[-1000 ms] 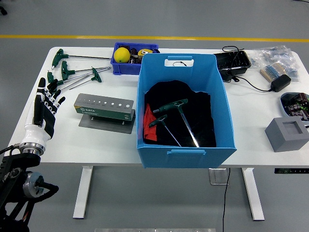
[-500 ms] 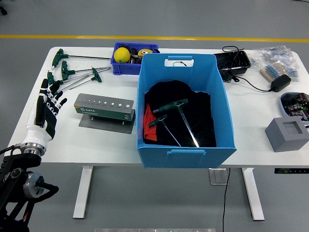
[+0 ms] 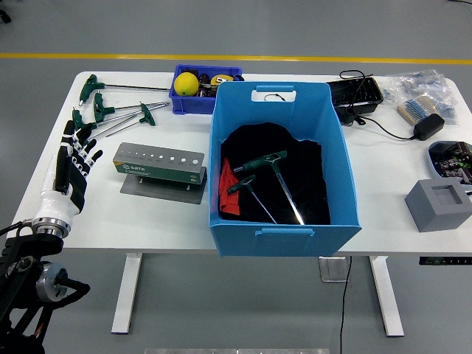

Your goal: Lift tool from toolbox,place it in box,lift tool from toolbox,place it in box

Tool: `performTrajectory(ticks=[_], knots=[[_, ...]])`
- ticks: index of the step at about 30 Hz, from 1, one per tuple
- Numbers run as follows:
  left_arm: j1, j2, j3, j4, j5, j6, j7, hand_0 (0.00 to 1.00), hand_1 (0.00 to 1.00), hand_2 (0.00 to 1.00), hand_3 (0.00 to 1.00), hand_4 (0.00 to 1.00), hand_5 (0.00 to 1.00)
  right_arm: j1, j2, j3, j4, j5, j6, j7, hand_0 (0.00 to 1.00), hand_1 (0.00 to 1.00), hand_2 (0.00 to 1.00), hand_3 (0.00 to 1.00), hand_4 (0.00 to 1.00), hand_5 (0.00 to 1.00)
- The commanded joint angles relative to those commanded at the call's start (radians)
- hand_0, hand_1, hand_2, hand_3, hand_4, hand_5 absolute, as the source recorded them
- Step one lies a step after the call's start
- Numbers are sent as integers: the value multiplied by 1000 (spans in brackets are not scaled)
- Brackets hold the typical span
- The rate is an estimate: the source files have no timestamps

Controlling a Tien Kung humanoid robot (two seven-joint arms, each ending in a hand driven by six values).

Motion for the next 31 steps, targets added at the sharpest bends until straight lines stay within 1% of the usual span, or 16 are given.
performTrajectory(ticks=[31], knots=[[-2,4,10,5,0,5,-3,891,960,998,883,845,998,-7,3,9,1,-13,-2,-4,674,668,745,570,792,682]])
